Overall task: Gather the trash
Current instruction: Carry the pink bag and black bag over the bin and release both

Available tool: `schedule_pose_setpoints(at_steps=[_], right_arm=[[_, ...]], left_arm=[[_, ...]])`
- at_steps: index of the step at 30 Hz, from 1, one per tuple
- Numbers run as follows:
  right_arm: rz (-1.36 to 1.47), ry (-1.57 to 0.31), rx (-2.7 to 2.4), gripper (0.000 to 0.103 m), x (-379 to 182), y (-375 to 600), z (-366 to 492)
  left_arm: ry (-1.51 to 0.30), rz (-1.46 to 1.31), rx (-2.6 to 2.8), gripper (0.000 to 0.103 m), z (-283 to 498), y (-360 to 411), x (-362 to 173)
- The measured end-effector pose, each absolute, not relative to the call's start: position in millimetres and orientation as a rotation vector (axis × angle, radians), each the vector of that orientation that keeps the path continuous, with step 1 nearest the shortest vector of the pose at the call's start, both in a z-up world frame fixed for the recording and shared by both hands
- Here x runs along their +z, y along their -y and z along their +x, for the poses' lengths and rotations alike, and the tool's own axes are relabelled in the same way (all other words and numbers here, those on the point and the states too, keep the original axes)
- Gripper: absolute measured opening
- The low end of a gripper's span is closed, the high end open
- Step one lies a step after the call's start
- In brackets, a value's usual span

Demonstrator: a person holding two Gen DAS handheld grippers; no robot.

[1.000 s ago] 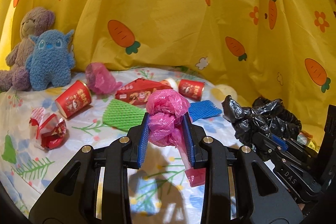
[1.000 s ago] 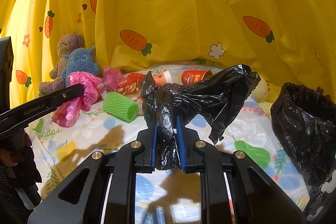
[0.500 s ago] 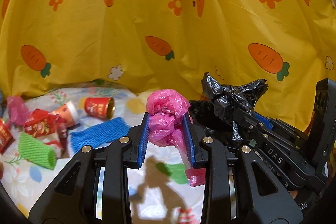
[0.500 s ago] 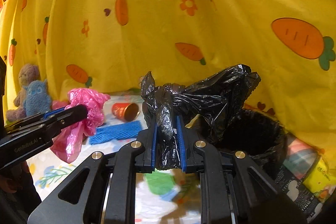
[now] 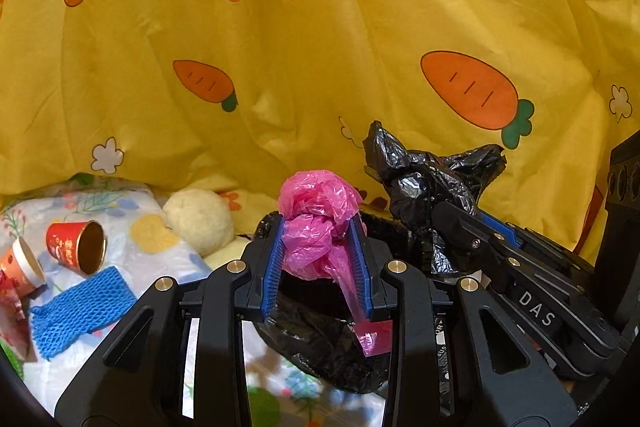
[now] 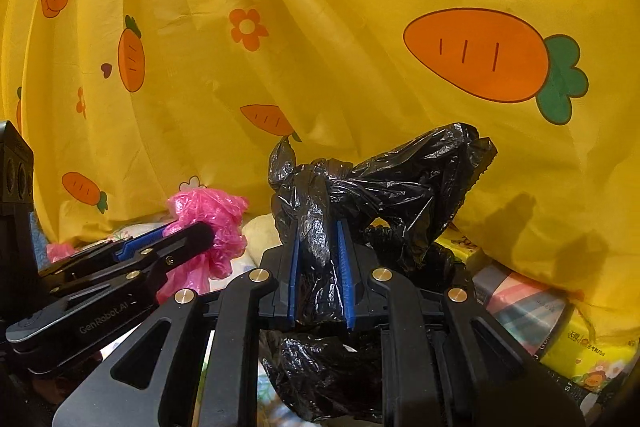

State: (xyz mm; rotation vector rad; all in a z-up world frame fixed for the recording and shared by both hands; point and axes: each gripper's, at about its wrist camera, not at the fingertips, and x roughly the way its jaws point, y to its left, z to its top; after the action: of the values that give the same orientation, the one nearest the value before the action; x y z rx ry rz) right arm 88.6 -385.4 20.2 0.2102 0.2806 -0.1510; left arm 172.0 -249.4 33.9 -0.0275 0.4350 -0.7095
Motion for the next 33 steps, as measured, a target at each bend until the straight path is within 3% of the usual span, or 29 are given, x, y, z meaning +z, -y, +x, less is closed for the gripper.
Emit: schedule_pose_setpoints(at_steps=[19, 20, 21, 22, 24, 30, 33], right_arm=[[0.236, -0.309, -0.174, 0.019, 15.8, 404.9, 104.4], [0.238, -0.309, -0.174, 0.019, 15.8, 405.2, 104.8], [0.241, -0.308, -0.173, 0.019, 15.7, 406.0, 105.1], [0.247, -0.302, -0.177, 0.019, 15.9, 407.6, 104.6], [0.26, -0.297, -0.177, 0.02, 15.9, 411.1, 104.1], [0.277, -0.297, -0.171, 0.021, 15.6, 414.9, 105.8], [0.285, -0.29, -0.162, 0.042, 15.8, 415.7, 106.4]], left_arm=[[-0.484, -0.013, -0.766, 0.032, 204.2, 287.0, 15.9], [-0.49, -0.014, -0.771, 0.037, 205.7, 288.1, 14.1], [-0.501, -0.021, -0.795, 0.051, 206.7, 288.8, 11.8], [-0.5, -0.029, -0.8, 0.057, 207.0, 287.9, 9.5], [-0.479, -0.025, -0.75, 0.082, 207.0, 283.6, 5.7], [-0.465, -0.093, -0.667, 0.095, 207.7, 256.1, 5.1], [-0.433, -0.093, -0.61, 0.097, 201.0, 241.9, 7.7]])
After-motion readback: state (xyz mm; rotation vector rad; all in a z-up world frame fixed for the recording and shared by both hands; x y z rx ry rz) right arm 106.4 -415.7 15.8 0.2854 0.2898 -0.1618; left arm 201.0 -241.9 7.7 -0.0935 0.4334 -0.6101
